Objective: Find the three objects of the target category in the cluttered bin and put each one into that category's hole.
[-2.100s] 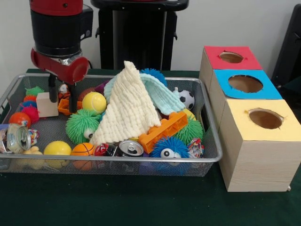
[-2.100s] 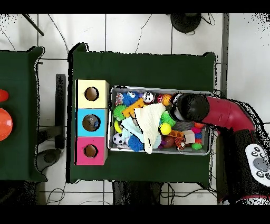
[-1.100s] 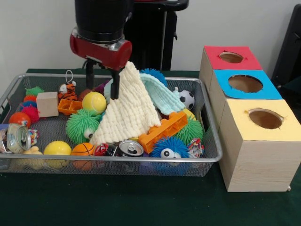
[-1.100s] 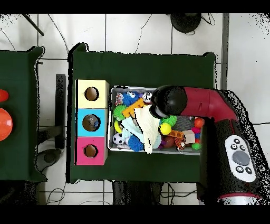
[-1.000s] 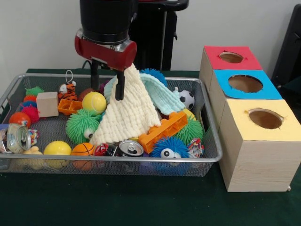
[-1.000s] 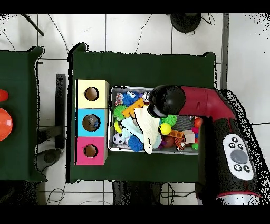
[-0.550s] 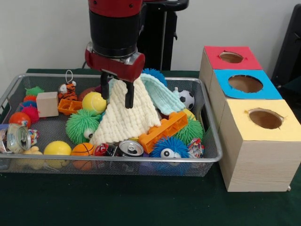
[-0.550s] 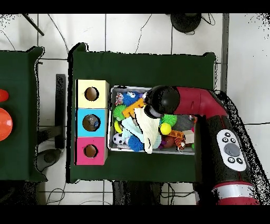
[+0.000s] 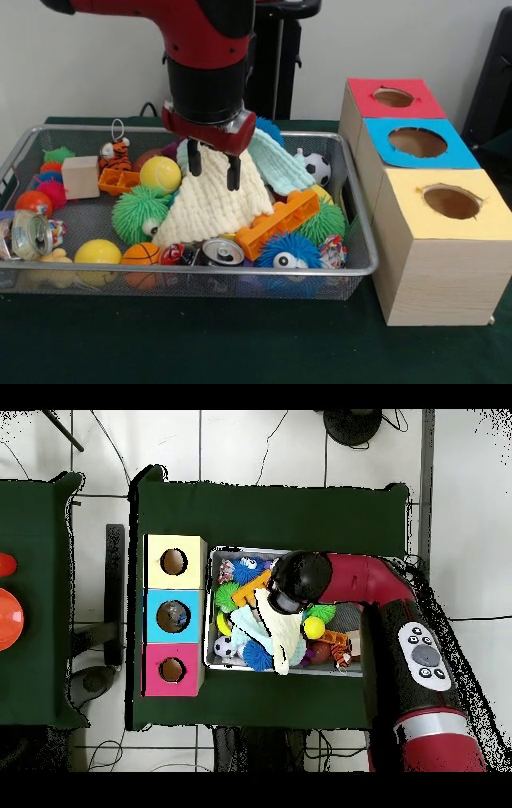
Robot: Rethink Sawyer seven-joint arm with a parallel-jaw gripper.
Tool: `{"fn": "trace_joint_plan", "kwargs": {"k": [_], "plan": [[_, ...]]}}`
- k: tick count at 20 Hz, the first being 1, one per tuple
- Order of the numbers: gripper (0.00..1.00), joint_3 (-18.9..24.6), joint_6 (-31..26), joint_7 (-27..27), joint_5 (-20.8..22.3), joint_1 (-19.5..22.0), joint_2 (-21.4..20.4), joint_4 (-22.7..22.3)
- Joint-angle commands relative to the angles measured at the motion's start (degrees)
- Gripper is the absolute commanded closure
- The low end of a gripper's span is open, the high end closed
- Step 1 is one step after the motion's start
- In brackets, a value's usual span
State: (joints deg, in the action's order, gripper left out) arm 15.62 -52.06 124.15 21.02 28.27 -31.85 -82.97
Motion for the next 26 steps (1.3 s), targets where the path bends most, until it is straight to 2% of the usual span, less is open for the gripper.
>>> {"fn": "trace_joint_plan", "kwargs": {"k": [1, 7, 10, 15, 21, 26], "plan": [[0.00, 4.95, -8.14, -13.50, 1.60, 0.09, 4.68, -0.56], [0.00, 4.10, -8.82, -11.76, 3.21, -1.08, 5.29, -0.10], [0.00, 3.16, -5.13, -10.54, 4.72, -1.36, 6.07, -1.54], [0.00, 0.97, 0.63, -8.36, 8.46, -2.56, 8.81, -1.41], [0.00, 1.72, 1.63, -10.21, 11.03, -0.94, 10.50, -2.43], [0.00, -0.34, 3.35, -4.99, 13.61, -2.58, 9.32, -4.70]]}}
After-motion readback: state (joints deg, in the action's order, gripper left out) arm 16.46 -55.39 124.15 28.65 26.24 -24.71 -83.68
